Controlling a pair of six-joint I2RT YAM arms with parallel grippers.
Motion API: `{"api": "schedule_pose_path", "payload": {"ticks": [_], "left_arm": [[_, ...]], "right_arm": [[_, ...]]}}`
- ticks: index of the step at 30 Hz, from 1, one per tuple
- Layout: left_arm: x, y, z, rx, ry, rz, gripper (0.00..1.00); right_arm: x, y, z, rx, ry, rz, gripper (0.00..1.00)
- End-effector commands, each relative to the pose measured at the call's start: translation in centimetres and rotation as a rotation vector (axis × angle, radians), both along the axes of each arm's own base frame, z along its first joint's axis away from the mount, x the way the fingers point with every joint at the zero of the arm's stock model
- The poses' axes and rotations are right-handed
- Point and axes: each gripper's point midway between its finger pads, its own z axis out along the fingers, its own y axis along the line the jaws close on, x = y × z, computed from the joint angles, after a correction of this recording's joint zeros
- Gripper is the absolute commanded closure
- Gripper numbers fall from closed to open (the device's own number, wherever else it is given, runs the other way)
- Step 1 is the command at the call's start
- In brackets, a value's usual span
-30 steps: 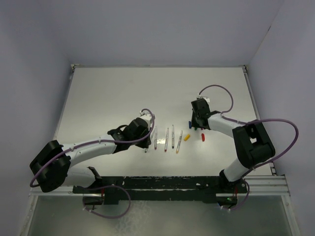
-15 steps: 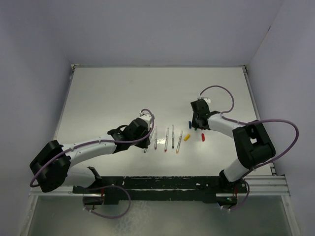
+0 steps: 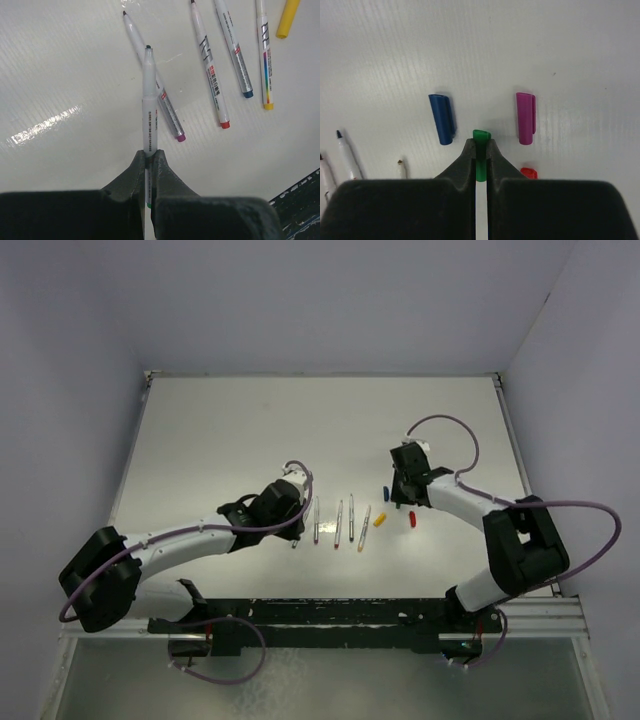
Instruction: Insert the pens into the pen caps
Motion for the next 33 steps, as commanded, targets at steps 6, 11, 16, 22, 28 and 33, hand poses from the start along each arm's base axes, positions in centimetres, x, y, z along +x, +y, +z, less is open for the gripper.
{"api": "schedule_pose_path", "payload": {"ticks": [6, 11, 16, 22, 28, 33], "left_arm": [[2.1, -2.0, 4.0, -0.146, -0.175, -0.008, 1.0], [1.9, -4.7, 5.8, -0.308, -0.219, -0.082, 1.0], [1.3, -6.9, 7.7, -0.469, -0.261, -0.156, 1.0], [0.7, -8.6, 10.6, -0.599, -0.313, -0.244, 1.0], [0.0, -9.4, 12.9, -0.72, -0.355, -0.283, 1.0], [0.2, -9.5, 13.4, -0.738, -0.371, -0.275, 1.0]], "right_arm": [[2.7, 3.6, 10.9, 0.22, -0.385, 0.154, 1.0], [2.2, 6.7, 15.0, 0.408, -0.555, 0.278, 1.0], [1.1, 10.4, 18.9, 0.645, -0.714, 0.436, 1.0], [-0.4, 12.5, 23.5, 0.882, -0.893, 0.534, 1.0], [-1.6, 12.9, 26.7, 1.097, -1.013, 0.548, 1.0], [-2.0, 13.1, 27.3, 1.198, -1.026, 0.549, 1.0]]}}
